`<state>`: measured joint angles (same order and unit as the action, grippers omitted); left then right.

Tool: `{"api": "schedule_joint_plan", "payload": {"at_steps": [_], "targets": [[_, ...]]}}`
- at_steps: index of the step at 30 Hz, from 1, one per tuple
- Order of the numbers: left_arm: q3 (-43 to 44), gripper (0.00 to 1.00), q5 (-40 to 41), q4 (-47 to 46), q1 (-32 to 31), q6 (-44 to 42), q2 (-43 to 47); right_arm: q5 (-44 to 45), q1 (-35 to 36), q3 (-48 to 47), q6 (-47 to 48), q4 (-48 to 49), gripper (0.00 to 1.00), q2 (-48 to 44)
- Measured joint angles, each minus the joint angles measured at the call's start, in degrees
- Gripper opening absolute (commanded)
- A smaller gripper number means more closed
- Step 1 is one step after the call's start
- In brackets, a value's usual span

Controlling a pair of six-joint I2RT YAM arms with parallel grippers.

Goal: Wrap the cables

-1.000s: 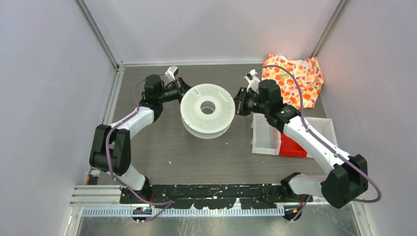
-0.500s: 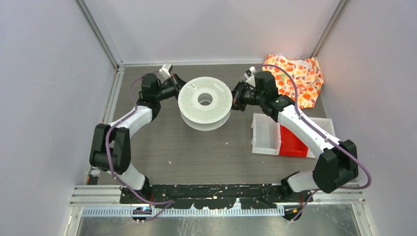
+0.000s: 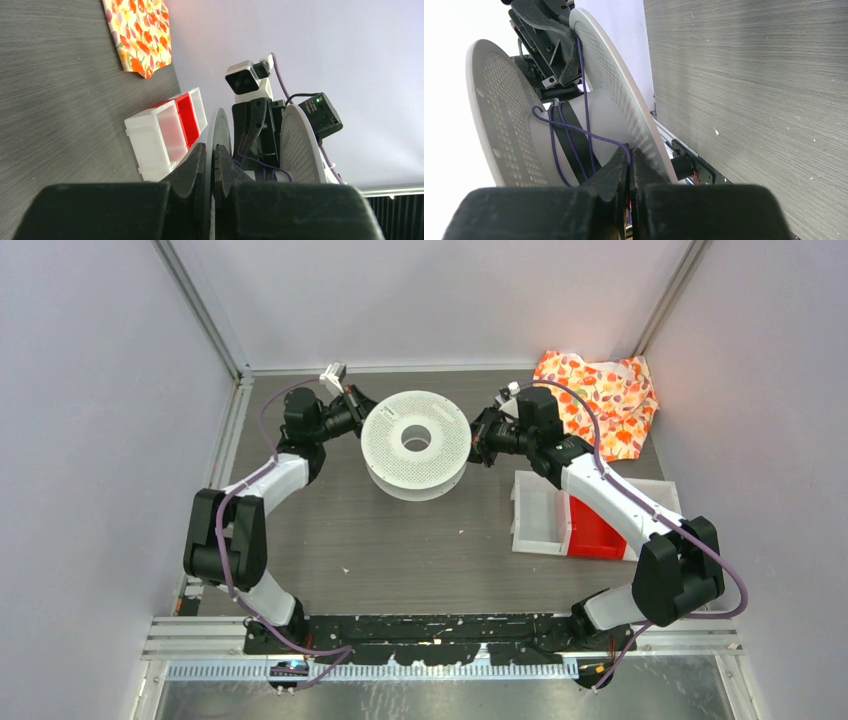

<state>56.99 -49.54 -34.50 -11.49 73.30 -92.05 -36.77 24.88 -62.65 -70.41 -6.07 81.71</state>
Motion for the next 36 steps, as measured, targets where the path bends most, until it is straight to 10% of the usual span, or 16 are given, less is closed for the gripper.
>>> {"api": "schedule_joint_plan", "payload": {"at_steps": [8,11,19,25,36], "targets": [[0.0,0.01,-1.03,-4.2,-0.02,2.58,-2.69,0.72,-0.22,0.0,0.39,0.07,0.19,0.0],[0.09,0.0,-1.4,-4.72,-0.02,3.02,-3.21,0.87,-0.26,0.0,0.7,0.0,0.01,0.0],[0.22,0.0,-1.49,-5.75,-0.02,3.08,-3.3,1.14,-0.26,0.0,1.57,0.0,0.01,-0.02],[0.22,0.01,-1.95,-6.32,-0.02,2.99,-3.39,0.63,-0.33,0.31,2.58,0.04,0.39,-0.48],[6.08,0.01,-4.96,6.82,-0.22,-7.56,-0.79,3.52,-7.82,-1.05,13.66,-16.57,0.5,-6.78]]}}
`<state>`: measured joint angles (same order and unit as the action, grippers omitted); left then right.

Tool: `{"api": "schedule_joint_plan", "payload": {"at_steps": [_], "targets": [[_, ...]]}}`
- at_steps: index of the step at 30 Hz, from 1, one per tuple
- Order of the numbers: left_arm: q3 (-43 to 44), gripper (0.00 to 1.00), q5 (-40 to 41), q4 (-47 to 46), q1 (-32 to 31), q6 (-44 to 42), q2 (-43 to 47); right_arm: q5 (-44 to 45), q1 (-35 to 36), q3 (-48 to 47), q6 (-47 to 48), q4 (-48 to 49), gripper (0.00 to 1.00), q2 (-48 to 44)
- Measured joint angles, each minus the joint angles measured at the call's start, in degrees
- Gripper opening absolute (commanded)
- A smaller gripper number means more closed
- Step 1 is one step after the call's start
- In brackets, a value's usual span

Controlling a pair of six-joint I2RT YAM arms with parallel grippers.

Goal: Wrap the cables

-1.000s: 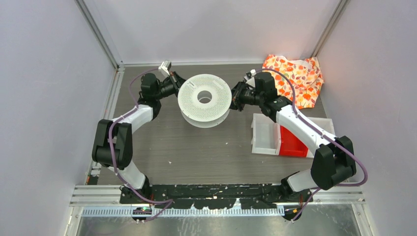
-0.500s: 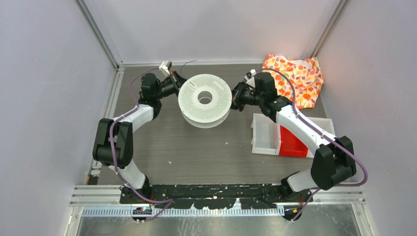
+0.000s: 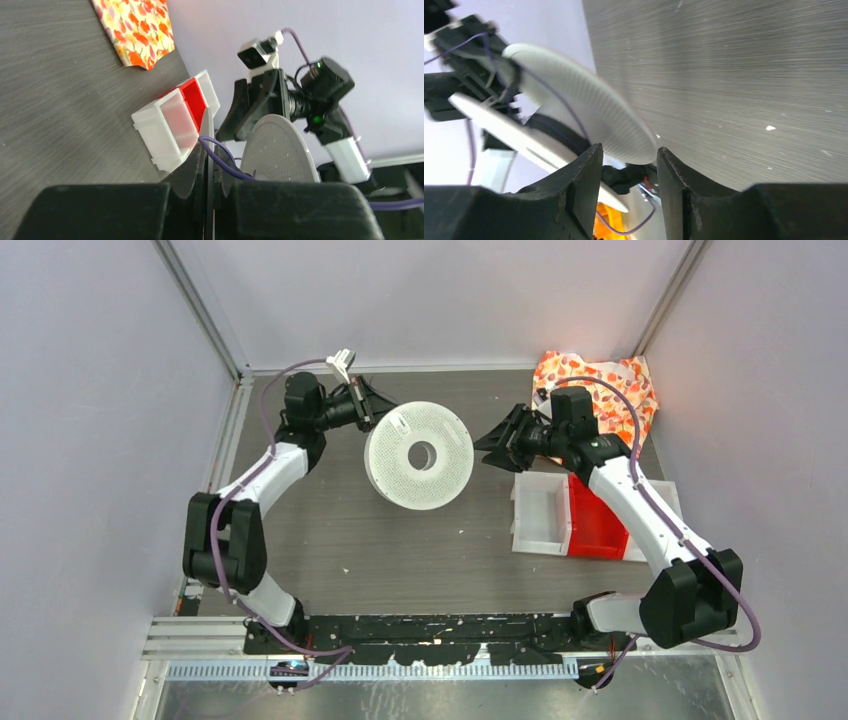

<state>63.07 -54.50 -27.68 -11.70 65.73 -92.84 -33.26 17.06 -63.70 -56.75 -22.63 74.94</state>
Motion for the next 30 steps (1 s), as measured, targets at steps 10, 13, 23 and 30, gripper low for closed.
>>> {"api": "schedule_joint_plan", "payload": {"at_steps": [10,13,23,30], "targets": [[13.05,0.0,-2.43,31.78,-1.64,-25.79,6.75,8.81,-2.78,-13.18,18.16,-18.51,0.53,-0.76],[16.98,0.01,-1.16,42.34,-1.66,-33.11,7.13,11.72,-2.82,-16.68,22.36,-20.87,0.55,-2.1],[30.67,0.0,8.0,70.9,-10.8,-54.95,7.23,6.25,-2.01,-13.77,25.51,-7.43,0.55,-11.82],[31.67,0.01,8.31,77.02,-13.2,-60.08,7.08,5.88,6.03,-12.94,24.13,4.63,0.55,-10.8]]}}
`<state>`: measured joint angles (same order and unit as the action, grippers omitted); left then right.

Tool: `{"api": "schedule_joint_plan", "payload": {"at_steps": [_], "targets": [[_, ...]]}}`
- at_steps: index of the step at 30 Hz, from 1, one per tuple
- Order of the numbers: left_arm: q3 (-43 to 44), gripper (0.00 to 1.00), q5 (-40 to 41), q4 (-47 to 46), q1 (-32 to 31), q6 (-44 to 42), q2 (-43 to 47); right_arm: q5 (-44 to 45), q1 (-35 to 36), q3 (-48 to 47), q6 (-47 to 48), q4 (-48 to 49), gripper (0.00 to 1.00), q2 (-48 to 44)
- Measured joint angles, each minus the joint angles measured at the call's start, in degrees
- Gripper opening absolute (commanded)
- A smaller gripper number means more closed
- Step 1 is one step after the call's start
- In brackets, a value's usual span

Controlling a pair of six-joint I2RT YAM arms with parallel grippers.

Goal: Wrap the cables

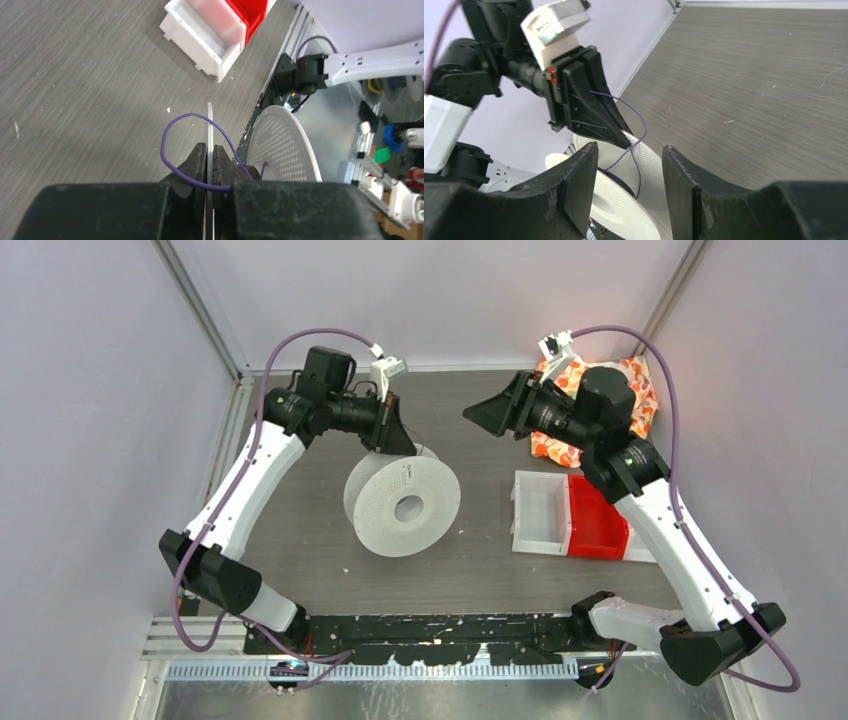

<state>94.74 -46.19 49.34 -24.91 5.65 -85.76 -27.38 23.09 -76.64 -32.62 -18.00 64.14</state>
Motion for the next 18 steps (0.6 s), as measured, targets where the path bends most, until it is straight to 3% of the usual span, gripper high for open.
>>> {"api": "schedule_joint_plan", "payload": {"at_steps": [6,12,18], "targets": [[3.41,0.0,2.08,5.4,-4.02,-9.84,0.52,1.53,1.29,-0.11,1.05,-1.49,0.55,2.47],[-5.49,0.01,6.8,2.84,-7.93,-19.23,10.86,4.52,1.22,1.18,4.13,-6.97,0.55,-0.09],[-5.9,0.01,10.36,1.11,-7.93,-25.73,15.85,5.79,1.22,5.73,5.9,-10.43,0.55,-5.4]]}}
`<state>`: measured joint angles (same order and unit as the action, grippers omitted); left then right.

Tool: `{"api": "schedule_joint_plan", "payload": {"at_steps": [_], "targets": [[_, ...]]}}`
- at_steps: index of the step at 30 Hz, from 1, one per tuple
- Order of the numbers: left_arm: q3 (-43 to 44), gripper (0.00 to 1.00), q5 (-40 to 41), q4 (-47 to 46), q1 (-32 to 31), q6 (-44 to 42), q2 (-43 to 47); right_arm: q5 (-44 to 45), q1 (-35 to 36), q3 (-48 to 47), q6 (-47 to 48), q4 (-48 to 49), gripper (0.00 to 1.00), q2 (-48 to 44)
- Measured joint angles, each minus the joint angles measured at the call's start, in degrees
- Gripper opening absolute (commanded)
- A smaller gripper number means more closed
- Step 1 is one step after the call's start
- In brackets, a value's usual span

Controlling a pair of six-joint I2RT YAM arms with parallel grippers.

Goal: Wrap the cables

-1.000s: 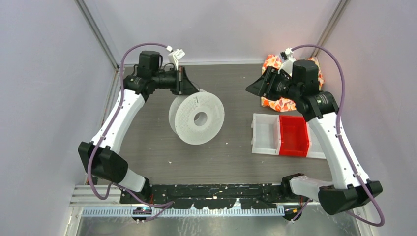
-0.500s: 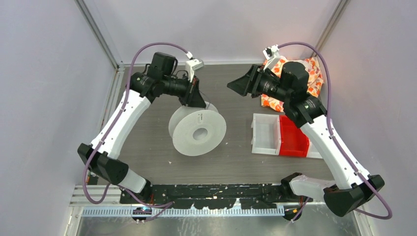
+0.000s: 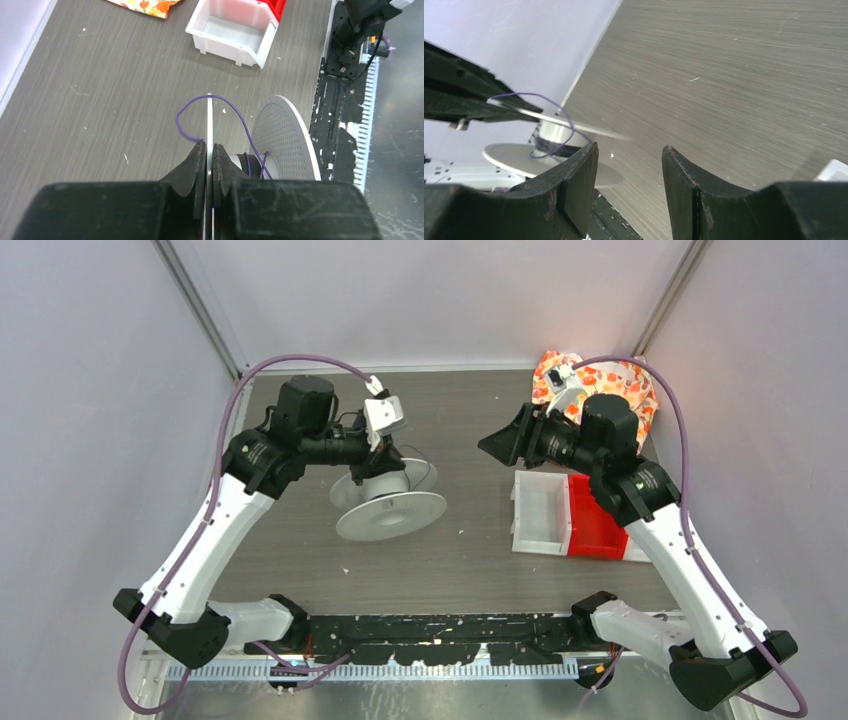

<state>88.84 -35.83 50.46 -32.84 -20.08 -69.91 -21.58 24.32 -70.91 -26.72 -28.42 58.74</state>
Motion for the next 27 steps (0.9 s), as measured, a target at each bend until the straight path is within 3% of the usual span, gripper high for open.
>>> {"api": "schedule_joint_plan", "payload": {"at_steps": [12,18,27], "targets": [[1.2,0.0,-0.76,0.55,0.0,-3.23,-1.88,-9.22,4.48,3.89,-3.58,10.95,0.55,3.89],[2.71,0.0,-2.84,0.96,0.0,-3.19,-2.01,-9.51,10.25,-0.07,2.21,10.27,0.53,9.14],[3.26,0.01,-4.17,1.68,0.0,-3.13,-2.51,-12.39,10.47,-4.37,2.97,13.66,0.52,15.15]]}}
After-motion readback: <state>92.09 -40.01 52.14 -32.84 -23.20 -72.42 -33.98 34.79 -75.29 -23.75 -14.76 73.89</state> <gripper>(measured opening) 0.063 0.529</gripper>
